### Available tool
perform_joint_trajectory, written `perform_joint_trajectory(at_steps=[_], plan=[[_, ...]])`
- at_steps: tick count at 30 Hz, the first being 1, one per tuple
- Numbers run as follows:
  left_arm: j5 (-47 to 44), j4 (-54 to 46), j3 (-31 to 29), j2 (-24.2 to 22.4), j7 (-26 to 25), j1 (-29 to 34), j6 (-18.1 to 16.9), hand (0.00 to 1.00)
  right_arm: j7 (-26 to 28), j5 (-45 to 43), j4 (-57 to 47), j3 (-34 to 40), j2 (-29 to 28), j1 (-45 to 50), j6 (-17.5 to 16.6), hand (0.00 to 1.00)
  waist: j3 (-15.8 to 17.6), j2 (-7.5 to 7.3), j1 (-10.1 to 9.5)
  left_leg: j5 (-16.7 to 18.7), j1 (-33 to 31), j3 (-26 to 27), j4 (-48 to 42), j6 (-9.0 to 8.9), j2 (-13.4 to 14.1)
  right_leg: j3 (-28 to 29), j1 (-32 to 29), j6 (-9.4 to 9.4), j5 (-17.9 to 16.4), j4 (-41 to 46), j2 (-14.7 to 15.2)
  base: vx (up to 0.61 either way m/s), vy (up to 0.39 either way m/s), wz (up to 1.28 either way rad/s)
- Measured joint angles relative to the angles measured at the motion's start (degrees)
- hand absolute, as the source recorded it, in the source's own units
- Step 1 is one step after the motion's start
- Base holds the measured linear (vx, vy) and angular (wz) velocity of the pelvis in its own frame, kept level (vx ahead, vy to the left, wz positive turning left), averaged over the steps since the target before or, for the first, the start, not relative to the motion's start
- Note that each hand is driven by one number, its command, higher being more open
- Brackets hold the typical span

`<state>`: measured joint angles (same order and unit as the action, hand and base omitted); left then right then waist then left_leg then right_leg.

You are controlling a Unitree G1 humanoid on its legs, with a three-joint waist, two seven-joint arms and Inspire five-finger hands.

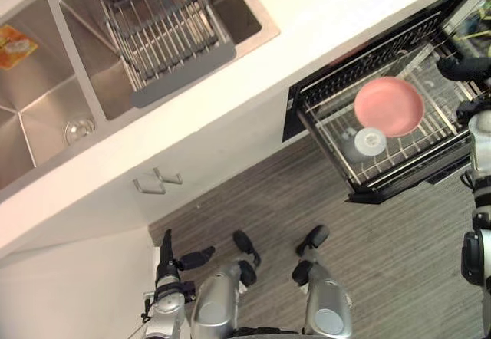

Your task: Walk over to the sink, pick up the cup, carry it to the dishwasher, place the cup inside the dishwasher, then close the dishwasher door

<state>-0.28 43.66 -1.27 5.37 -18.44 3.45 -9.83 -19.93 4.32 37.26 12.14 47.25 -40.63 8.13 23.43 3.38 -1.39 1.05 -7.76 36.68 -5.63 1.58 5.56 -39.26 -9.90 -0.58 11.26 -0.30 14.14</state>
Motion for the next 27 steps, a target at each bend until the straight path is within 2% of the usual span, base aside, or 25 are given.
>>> perform_joint_trajectory(at_steps=[4, 6, 7, 10, 11, 13, 15, 18, 20, 25, 27], plan=[[1.51, 1.94, -0.17, -0.48, -0.04, 1.97, 0.51, 1.0, 0.11, -12.08, -3.88, 11.47, -5.64, 13.55, -0.29, 1.0, -3.04, -1.75, 1.74, -0.37, 3.5, 0.81, 2.68, -0.7, -0.68, 1.68, 1.79, -1.11, -1.29, 0.54, 0.08, 0.05, 0.038, -0.1], [1.44, 2.14, -0.16, -0.8, -0.07, 2.44, 0.59, 1.0, 0.27, -15.28, -3.6, 13.65, -8.3, 18.13, -0.27, 1.0, -3.17, -1.81, 2.62, -0.61, 4.26, 1.01, 3.39, -1.01, -0.91, 1.98, 1.66, -1.25, -2.05, 1.68, 0.49, 0.03, 0.022, -0.1], [1.33, 2.59, -0.18, -0.79, -0.07, 2.47, 0.62, 1.0, 0.7, -18.09, -2.71, 14.57, -10.7, 20.59, -0.27, 0.0, -3.18, -1.8, 3.08, -0.71, 4.35, 1.31, 3.75, -1.13, -0.92, 2.39, 1.14, -1.28, -2.44, 2.39, 0.83, 0.0, 0.018, -0.11], [0.81, 3.26, -0.2, -0.64, -0.07, 2.46, 0.6, 1.0, 1.04, -23.69, -0.81, 14.72, -16.26, 24.33, -0.26, 0.0, -3.2, -1.71, 4.09, -1.19, 3.42, 1.84, 4.75, -1.48, -0.97, 3.04, -0.88, -1.08, -2.97, 3.54, 0.98, -0.01, 0.001, -0.09], [0.39, 3.29, -0.2, -0.65, -0.07, 2.4, 0.53, 1.0, 1.71, -28.15, 0.19, 14.73, -18.93, 25.98, -0.27, 0.0, -3.16, -1.58, 4.18, -1.62, 2.76, 1.9, 5.28, -1.62, -0.97, 3.08, -1.8, -0.9, -3.1, 3.74, 0.88, 0.0, 0.0, 0.0], [0.22, 3.42, -0.18, -0.83, -0.08, 2.37, 0.38, 1.0, 2.7, -33.27, 0.72, 14.77, -22.61, 27.41, -0.29, 0.0, -2.79, -0.99, 4.18, -2.45, 2.04, 1.87, 6.1, -1.61, -1.01, 3.05, -3.06, -0.55, -3.39, 4.49, 0.9, 0.0, -0.012, 0.03], [0.15, 3.65, -0.11, -1.51, -0.31, 2.21, -0.3, 1.0, 4.76, -36.25, 0.53, 14.56, -25.05, 27.5, -0.91, 0.0, -1.87, 0.46, 4.0, -3.23, 1.8, 1.63, 6.64, -1.33, -1.2, 2.9, -3.66, -0.39, -3.71, 5.32, 1.12, 0.0, -0.013, 0.06], [0.14, 3.44, 0.11, -2.82, -1.69, 2.16, -1.88, 1.0, 7.44, -36.88, 0.14, 14.43, -24.93, 23.91, -3.16, 0.0, -0.52, 3.06, 3.67, -3.77, 0.34, 0.75, 7.0, -1.0, -1.82, 2.33, -5.39, -0.39, -4.17, 7.0, 2.28, -0.01, -0.006, 0.16], [-0.5, 3.42, 0.38, -3.11, -1.69, 2.05, -2.31, 1.0, 7.5, -37.14, 0.45, 14.53, -23.89, 21.39, -4.69, 0.0, 0.17, 4.26, 3.63, -4.39, -0.58, -0.25, 7.57, -0.98, -2.34, 1.45, -6.31, -0.39, -4.58, 8.14, 3.12, -0.01, -0.017, 0.3], [-1.98, 3.78, 0.74, -4.15, -1.69, 2.05, -3.45, 1.0, 6.73, -33.7, 3.0, 12.17, -17.85, 16.14, -7.57, 0.0, 1.91, 7.01, 3.51, -5.82, -1.95, -2.12, 8.51, 0.09, -4.07, 0.23, -8.21, -0.63, -5.77, 12.02, 6.11, 0.0, -0.037, 0.25], [-2.14, 4.21, 2.69, -4.37, -1.71, 2.07, -4.83, 1.0, 6.0, -30.53, 5.83, 9.88, -14.73, 12.35, -8.18, 0.0, 2.45, 8.48, 3.59, -5.96, -2.23, -3.72, 8.56, 0.26, -5.05, -0.95, -8.27, -0.93, -6.72, 14.41, 8.11, -0.03, -0.052, 0.37]])
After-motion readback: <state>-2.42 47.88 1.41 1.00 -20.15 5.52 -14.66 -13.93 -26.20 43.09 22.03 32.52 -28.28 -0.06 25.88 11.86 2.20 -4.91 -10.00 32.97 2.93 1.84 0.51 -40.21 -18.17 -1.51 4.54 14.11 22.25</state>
